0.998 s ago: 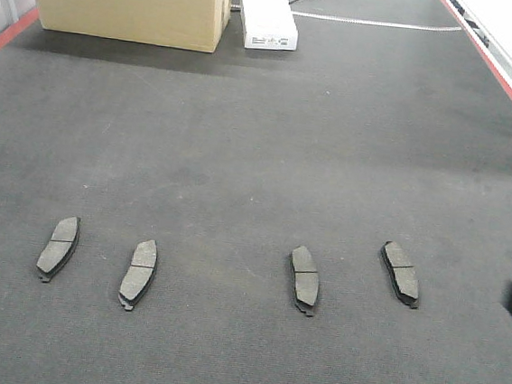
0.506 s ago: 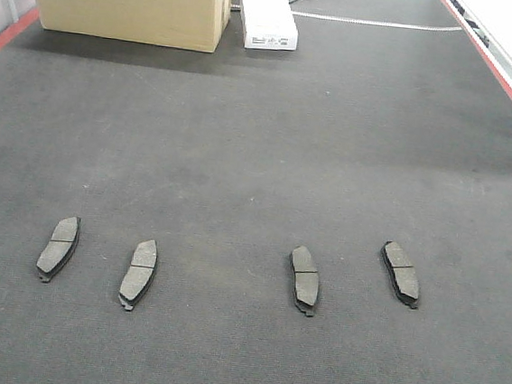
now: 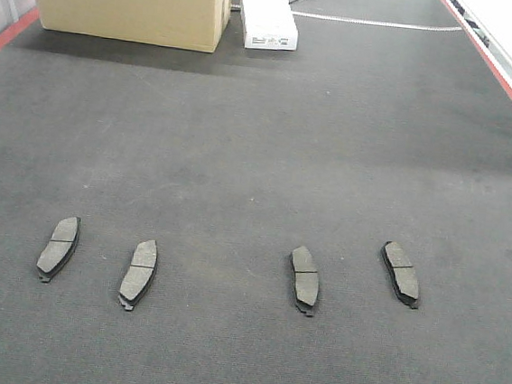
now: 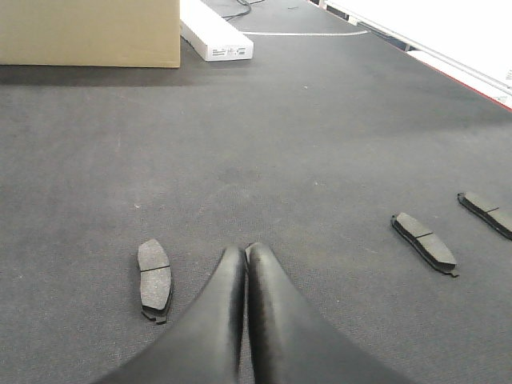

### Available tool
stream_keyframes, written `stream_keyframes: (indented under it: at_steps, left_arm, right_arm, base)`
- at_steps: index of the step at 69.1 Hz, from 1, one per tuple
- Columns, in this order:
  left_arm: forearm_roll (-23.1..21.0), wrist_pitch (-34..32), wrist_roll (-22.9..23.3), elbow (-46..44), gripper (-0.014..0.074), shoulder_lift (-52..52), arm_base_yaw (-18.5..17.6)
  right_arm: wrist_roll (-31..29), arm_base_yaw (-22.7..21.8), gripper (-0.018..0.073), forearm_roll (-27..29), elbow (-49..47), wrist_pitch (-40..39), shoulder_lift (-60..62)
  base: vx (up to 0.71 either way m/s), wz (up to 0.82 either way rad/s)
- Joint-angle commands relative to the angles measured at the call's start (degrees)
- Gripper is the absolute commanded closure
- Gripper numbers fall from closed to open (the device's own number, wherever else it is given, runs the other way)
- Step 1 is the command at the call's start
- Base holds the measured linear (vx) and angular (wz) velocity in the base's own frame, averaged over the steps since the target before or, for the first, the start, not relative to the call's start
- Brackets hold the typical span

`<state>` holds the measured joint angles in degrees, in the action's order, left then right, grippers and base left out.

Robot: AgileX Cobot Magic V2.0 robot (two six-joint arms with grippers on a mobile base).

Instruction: Move and align brake pads A on conveyor

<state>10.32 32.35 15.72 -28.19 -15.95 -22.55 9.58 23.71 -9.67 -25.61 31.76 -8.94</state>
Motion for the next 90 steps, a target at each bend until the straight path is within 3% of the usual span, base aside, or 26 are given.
stream_keyframes:
  at_steps: [1,27,35,49,58,67,80,90]
  left_arm:
    - [0.05,-4.42,0.08,-1.27,0.0604,-0.68,-0.2]
    - [0.21,-5.17,-1.12,2.02,0.0604,-0.18,0.79]
    - [-1.41,-10.56,-5.81,8.75,0.0604,3.28,7.88]
    - [-4.88,-21.54,-7.66,20.71,0.0603,11.52,21.89]
    - [-5.96,-22.81,-7.92,25.75,0.0603,16.55,26.9]
    - [-5.89,-27.01,-7.36,30.85,0.0603,17.56,27.33]
    - [-5.89,-26.2,-7.21,30.71,0.0602,17.56,27.01]
    - [-4.41,-26.09,-7.78,30.71,0.0602,17.56,22.42]
  right_arm:
    - [-0.74,-0.22,0.0571,-0.62,-1.34,-4.13,-0.64]
    - [-0.74,-0.22,0.0571,-0.62,-1.34,-4.13,-0.64]
    - [-0.74,-0.22,0.0571,-0.62,-1.34,-4.18,-0.64]
    - [-0.74,-0.22,0.0571,-0.62,-1.34,-4.27,-0.64]
    - [-0.74,-0.22,0.0571,-0.62,-1.34,-4.21,-0.64]
    - [-0.74,-0.22,0.0571,-0.66,-1.34,-4.07,-0.64]
    - [-0.74,-0.22,0.0571,-0.66,-1.34,-3.95,-0.64]
    - [-0.74,-0.22,0.0571,-0.66,-1.34,-3.95,-0.64]
  base:
    - [0.0,0.0]
    - [0.0,0.0]
    - [0.0,0.0]
    - [0.0,0.0]
    - [0.0,0.0]
    - [0.0,0.0]
    - [0.0,0.0]
    - [0.0,0.0]
